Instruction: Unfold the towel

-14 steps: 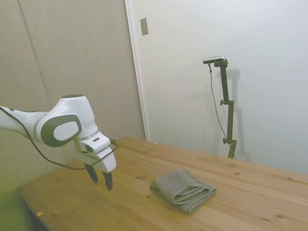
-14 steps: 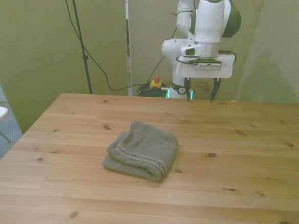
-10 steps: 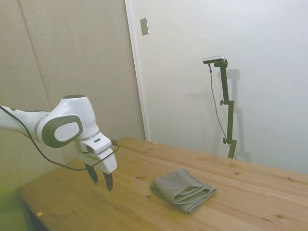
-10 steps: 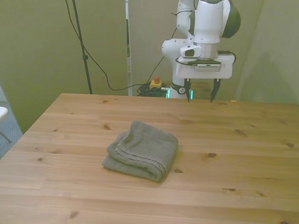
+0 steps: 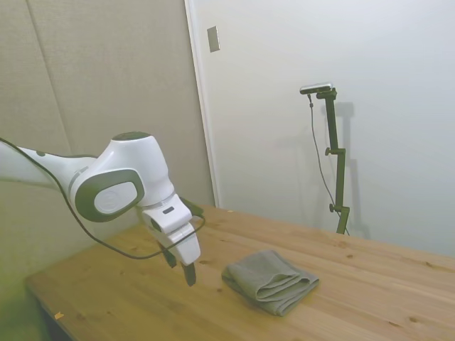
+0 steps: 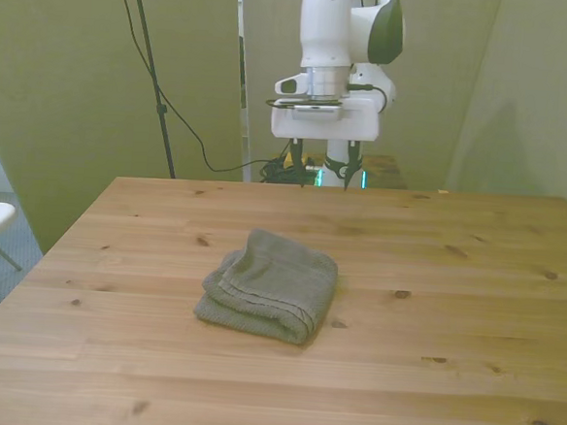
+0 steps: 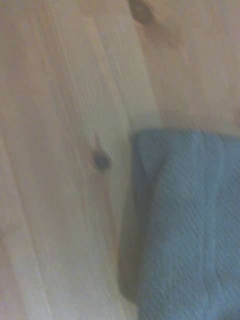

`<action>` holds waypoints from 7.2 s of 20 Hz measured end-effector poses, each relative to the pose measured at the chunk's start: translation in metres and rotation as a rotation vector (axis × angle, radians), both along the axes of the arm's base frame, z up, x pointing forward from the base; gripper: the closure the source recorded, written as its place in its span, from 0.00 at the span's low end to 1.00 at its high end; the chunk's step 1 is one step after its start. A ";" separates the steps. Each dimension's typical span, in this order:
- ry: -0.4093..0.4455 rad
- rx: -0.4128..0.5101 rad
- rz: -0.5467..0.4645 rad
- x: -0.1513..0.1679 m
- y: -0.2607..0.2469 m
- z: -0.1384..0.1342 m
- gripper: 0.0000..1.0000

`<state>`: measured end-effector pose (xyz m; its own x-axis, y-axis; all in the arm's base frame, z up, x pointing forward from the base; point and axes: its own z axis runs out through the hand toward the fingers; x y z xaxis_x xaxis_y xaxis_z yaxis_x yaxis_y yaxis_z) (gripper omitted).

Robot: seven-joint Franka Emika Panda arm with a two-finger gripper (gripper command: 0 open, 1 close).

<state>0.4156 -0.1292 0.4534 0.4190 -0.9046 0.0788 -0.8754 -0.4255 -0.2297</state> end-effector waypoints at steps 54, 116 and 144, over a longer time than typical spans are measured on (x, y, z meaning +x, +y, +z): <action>-0.318 0.451 -0.051 0.027 -0.158 -0.116 1.00; -0.334 0.028 0.136 0.107 -0.023 -0.008 1.00; -0.184 -0.059 0.365 0.176 0.149 -0.041 0.00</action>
<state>0.5919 0.0195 0.4126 0.6856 -0.6909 0.2294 -0.6111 -0.7174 -0.3345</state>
